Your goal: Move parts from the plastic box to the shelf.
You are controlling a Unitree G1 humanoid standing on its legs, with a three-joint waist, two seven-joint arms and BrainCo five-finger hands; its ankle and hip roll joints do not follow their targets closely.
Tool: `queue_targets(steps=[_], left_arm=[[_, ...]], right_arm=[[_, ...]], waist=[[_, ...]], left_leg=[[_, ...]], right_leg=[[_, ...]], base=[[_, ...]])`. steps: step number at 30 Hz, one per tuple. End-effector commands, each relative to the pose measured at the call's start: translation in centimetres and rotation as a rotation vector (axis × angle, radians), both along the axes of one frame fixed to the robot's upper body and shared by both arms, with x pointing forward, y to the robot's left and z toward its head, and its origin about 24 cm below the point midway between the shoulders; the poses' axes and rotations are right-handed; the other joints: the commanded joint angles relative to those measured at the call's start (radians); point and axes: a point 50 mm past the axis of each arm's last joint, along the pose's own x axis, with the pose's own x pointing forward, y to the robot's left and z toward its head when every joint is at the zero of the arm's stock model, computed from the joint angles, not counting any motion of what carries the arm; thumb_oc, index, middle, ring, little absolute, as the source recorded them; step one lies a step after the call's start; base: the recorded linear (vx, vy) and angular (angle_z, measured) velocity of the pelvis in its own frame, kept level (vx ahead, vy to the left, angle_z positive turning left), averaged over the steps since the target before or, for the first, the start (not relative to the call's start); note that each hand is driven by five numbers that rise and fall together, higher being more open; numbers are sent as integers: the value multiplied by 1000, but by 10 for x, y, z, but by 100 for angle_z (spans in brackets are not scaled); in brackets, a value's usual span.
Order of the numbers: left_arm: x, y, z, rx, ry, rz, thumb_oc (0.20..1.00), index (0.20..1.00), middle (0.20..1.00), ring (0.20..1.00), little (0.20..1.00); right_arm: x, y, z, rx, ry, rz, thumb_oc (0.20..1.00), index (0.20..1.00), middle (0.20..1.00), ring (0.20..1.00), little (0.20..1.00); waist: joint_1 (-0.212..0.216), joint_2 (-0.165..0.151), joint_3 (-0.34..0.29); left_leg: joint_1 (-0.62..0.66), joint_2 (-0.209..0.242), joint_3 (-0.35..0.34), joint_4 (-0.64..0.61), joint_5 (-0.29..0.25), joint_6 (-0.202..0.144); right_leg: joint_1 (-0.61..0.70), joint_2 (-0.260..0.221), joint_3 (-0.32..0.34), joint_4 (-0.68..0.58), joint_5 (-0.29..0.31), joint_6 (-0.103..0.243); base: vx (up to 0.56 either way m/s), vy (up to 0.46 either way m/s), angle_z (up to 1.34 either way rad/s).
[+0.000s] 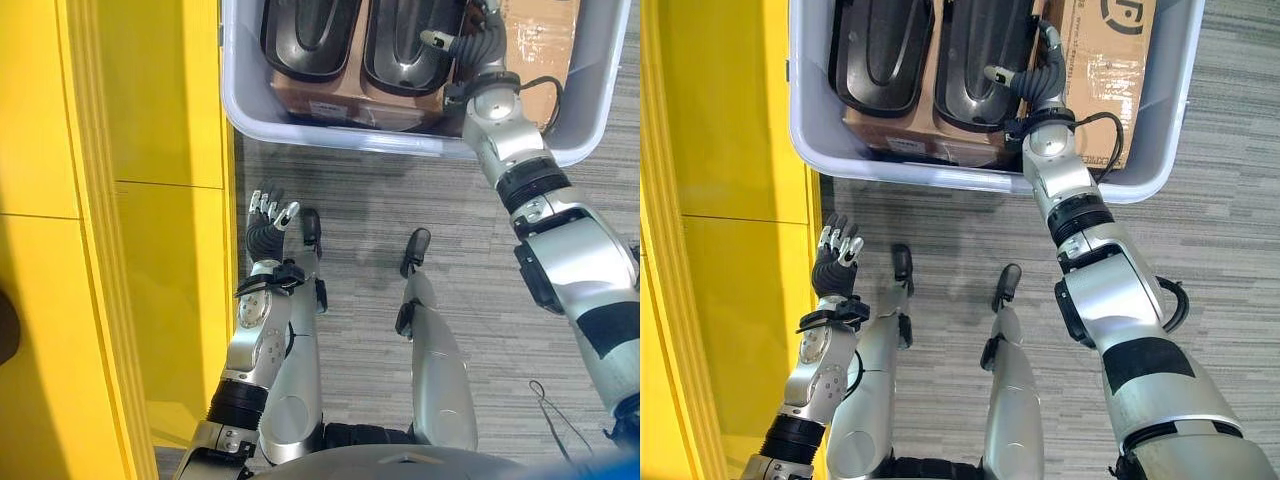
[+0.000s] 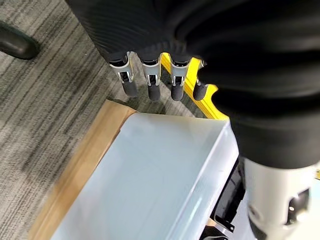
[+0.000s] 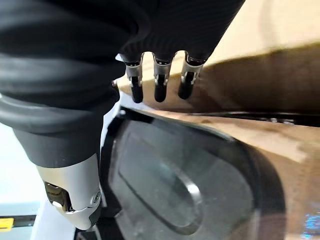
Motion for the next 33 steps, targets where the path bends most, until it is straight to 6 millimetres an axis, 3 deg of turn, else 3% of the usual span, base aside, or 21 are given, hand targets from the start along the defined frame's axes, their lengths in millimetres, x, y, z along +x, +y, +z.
queue_targets(steps=[1,18,33], left_arm=[[-18,11,15,0,-99,40,1000,1000,1000,1000,1000],[-20,10,16,3,-108,28,1000,1000,1000,1000,1000],[-24,14,22,19,-138,43,1000,1000,1000,1000,1000]], right_arm=[[-8,-5,41,14,-146,-9,1000,1000,1000,1000,1000],[-4,-20,39,-25,-105,-69,1000,1000,1000,1000,1000],[-10,-48,66,-88,-135,-180,1000,1000,1000,1000,1000]], waist=[[16,1,-28],[26,12,-28],[56,31,-28]], left_leg=[[10,-15,-59,84,-140,-60],[-42,-20,-75,87,-137,-59],[-215,-27,-126,175,-162,-50]], right_leg=[[35,-23,81,64,-38,21],[-6,-22,62,67,-34,25],[-129,-25,21,124,-51,26]], base=[[0,0,0],[1,0,1],[12,1,6]])
